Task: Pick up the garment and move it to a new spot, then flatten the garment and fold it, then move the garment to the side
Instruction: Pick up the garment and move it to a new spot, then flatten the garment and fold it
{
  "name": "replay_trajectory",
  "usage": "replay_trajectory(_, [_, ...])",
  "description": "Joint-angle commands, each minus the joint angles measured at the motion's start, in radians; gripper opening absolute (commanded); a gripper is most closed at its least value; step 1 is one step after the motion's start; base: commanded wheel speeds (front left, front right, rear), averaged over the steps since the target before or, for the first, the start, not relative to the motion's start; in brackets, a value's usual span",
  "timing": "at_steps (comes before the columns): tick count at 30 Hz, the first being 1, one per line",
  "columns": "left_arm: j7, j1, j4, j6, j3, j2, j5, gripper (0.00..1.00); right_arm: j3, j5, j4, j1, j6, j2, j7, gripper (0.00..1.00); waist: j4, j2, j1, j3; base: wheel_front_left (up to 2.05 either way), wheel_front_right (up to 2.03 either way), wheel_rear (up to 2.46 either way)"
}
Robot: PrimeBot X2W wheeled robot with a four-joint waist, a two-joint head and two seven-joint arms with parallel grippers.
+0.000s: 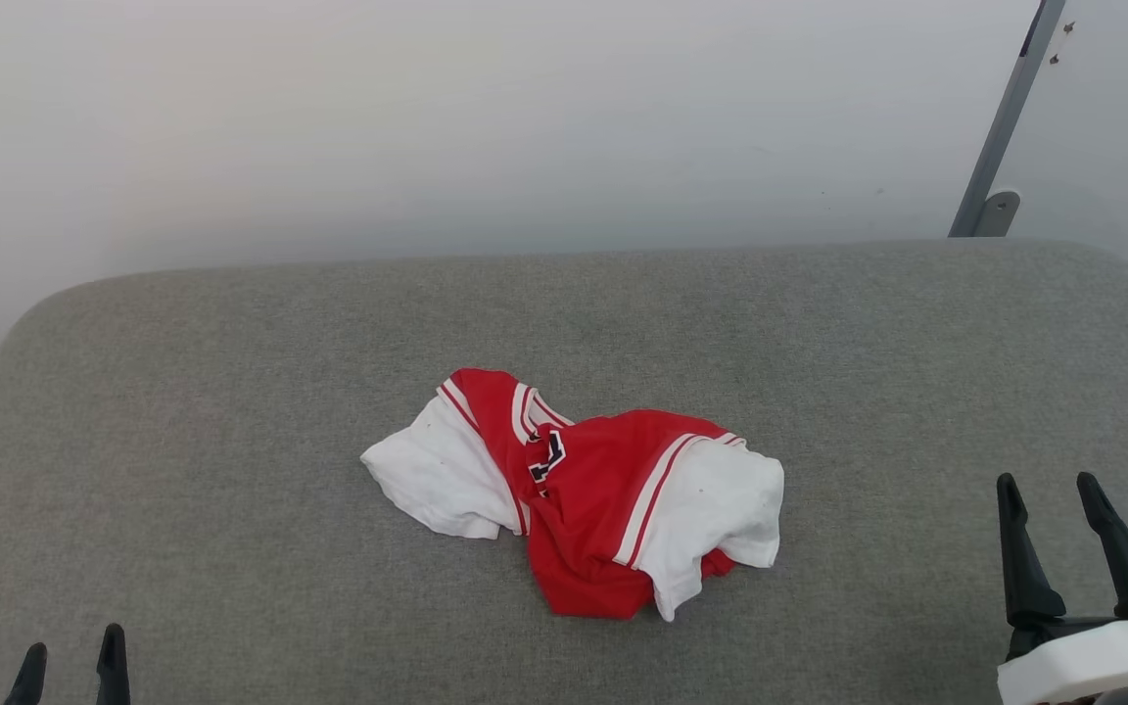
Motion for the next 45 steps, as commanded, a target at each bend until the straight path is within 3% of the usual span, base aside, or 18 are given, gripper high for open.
replay_trajectory(1, [-0.005, 0.006, 0.002, -0.005, 0.006, -0.003, 0.01, 1.0, 0.001, -0.005, -0.003, 0.01, 0.0, 0.004, 0.001, 1.0, 0.001, 0.0, 0.0, 0.0, 0.0, 0.0, 0.0])
replay_trajectory(9, [-0.005, -0.004, -0.005, -0.007, -0.014, -0.004, 0.007, 1.0, 0.026, -0.002, -0.024, 0.013, 0.0, -0.001, 0.029, 1.0, 0.015, 0.0, 0.0, 0.006, 0.0, 0.0, 0.0])
replay_trajectory(16, [-0.005, -0.035, -0.015, -0.008, -0.066, 0.011, -0.007, 1.0, 0.124, 0.025, -0.006, -0.018, 0.0, -0.043, 0.105, 1.0, 0.065, 0.0, 0.0, 0.02, 0.0, 0.0, 0.0])
replay_trajectory(30, [-0.005, -0.108, -0.006, -0.008, -0.175, 0.014, -0.042, 1.0, 0.373, 0.082, 0.193, -0.221, 0.0, -0.187, 0.359, 1.0, 0.189, 0.0, 0.0, 0.073, 0.0, 0.0, 0.0])
replay_trajectory(40, [-0.005, -0.159, 0.008, -0.008, -0.215, 0.001, -0.068, 1.0, 0.511, 0.154, 0.371, -0.38, 0.0, -0.231, 0.51, 1.0, 0.239, 0.0, 0.0, 0.126, 0.0, 0.0, 0.0])
replay_trajectory(41, [-0.005, -0.164, 0.009, -0.008, -0.218, 0.0, -0.07, 1.0, 0.525, 0.161, 0.384, -0.395, 0.0, -0.231, 0.514, 0.45, 0.241, 0.0, 0.0, 0.129, 0.0, 0.0, 0.0])
replay_trajectory(42, [-0.005, -0.169, 0.01, -0.008, -0.22, -0.002, -0.072, 1.0, 0.533, 0.166, 0.396, -0.411, 0.0, -0.231, 0.515, 0.0, 0.243, 0.0, 0.0, 0.134, 0.0, 0.0, 0.0])
replay_trajectory(45, [-0.005, -0.175, 0.013, -0.008, -0.222, -0.004, -0.078, 1.0, 0.549, 0.182, 0.411, -0.436, 0.0, -0.236, 0.521, 0.0, 0.244, 0.0, 0.0, 0.139, 0.0, 0.0, 0.0])
